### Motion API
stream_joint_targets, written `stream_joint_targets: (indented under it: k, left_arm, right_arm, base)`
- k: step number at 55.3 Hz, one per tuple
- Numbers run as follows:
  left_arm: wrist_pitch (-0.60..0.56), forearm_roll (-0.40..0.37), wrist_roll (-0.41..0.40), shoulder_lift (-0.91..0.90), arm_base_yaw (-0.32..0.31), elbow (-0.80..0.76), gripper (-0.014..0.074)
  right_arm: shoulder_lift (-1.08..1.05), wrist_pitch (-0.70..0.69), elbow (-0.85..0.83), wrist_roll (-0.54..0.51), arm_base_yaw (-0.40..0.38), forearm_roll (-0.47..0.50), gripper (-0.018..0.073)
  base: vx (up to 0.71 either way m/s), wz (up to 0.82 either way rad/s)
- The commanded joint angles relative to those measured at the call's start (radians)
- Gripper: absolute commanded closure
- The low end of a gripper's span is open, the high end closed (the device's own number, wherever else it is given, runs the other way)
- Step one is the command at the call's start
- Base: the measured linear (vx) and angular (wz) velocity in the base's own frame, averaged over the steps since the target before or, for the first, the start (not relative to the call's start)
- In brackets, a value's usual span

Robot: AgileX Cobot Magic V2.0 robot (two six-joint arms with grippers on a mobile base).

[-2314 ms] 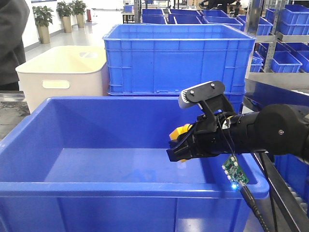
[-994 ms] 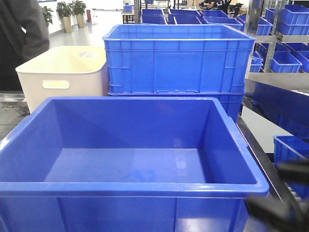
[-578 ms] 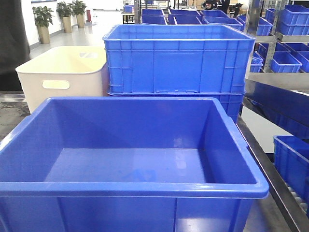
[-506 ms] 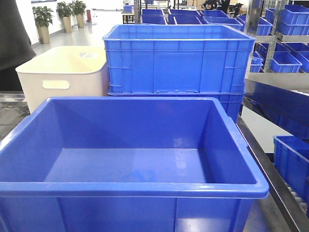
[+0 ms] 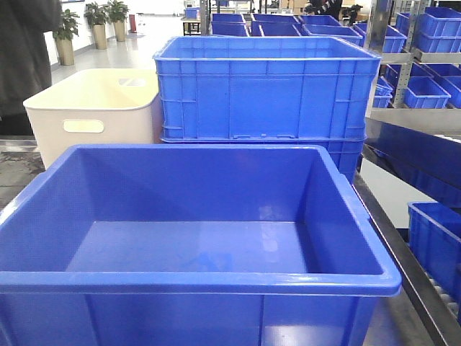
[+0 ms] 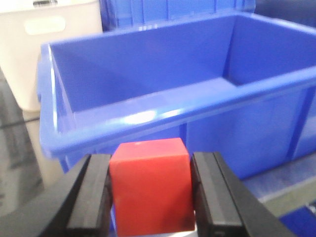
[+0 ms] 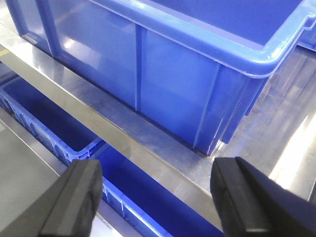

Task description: Pick red and yellow blocks into blue bin

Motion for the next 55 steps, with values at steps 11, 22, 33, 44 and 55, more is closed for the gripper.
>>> stream_joint_targets:
  k: [11, 22, 33, 44, 55]
  left_arm:
    - [-0.115, -0.003, 0.100, 0.269, -0.005, -0.223, 0.0314]
    - [-0.102, -0.003, 0.177, 0.555, -0.005, -0.436, 0.0314]
    - [-0.097, -0.003, 0.179, 0.848, -0.005, -0.649, 0.0314]
    - [-0.044, -0.003, 0.177, 1.089, -0.005, -0.830, 0.0312]
    - [0.148, -0.003, 0.173, 1.262, -0.005, -0.986, 0.0234]
  right_arm:
    - [0.004, -0.077, -0.027, -0.002, 0.002, 0.009, 0.0049]
    - [0.004, -0.077, -0.027, -0.002, 0.002, 0.009, 0.0049]
    - [0.004, -0.077, -0.027, -0.002, 0.002, 0.009, 0.0049]
    - [0.004, -0.076, -0.027, -0.002, 0.002, 0.009, 0.0049]
    - [0.004, -0.067, -0.027, -0.002, 0.002, 0.009, 0.0049]
  base:
    - [0.00, 0.00]
    - [0.00, 0.00]
    - [0.00, 0.00]
    - [0.00, 0.00]
    - [0.00, 0.00]
